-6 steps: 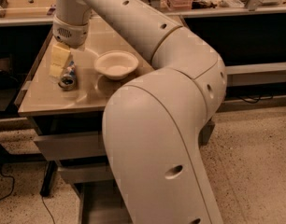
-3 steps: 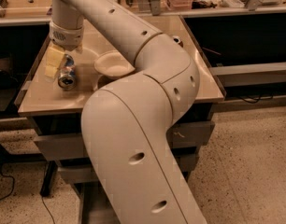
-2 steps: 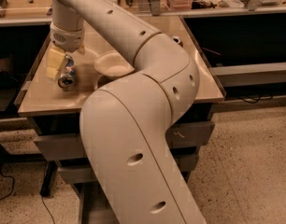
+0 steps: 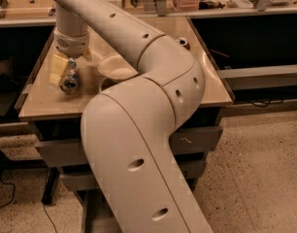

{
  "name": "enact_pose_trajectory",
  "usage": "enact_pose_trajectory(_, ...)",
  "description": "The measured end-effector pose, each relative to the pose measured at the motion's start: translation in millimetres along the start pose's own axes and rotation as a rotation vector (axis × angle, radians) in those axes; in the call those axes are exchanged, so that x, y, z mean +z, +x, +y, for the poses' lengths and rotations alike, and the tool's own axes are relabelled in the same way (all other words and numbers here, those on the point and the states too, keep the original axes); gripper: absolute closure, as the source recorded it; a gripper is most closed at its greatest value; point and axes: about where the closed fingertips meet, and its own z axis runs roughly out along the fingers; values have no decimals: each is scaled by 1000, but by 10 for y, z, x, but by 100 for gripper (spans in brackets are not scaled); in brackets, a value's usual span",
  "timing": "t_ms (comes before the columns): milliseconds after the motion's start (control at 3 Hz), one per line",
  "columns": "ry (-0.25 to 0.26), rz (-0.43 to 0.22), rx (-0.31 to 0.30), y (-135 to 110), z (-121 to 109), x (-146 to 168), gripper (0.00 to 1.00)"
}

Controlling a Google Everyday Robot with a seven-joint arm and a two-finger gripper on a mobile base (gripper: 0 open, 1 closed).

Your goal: Place redbull can into bottom drawer

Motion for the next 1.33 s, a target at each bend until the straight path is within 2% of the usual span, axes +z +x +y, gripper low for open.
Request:
enact_pose_trajectory(333,-27,13,15,-5,1,130,0)
enact_pose_trajectory(667,-27,14,15,-6,1,136,18)
enact_pose_trajectory(1333,-27,14,15,-6,1,136,64)
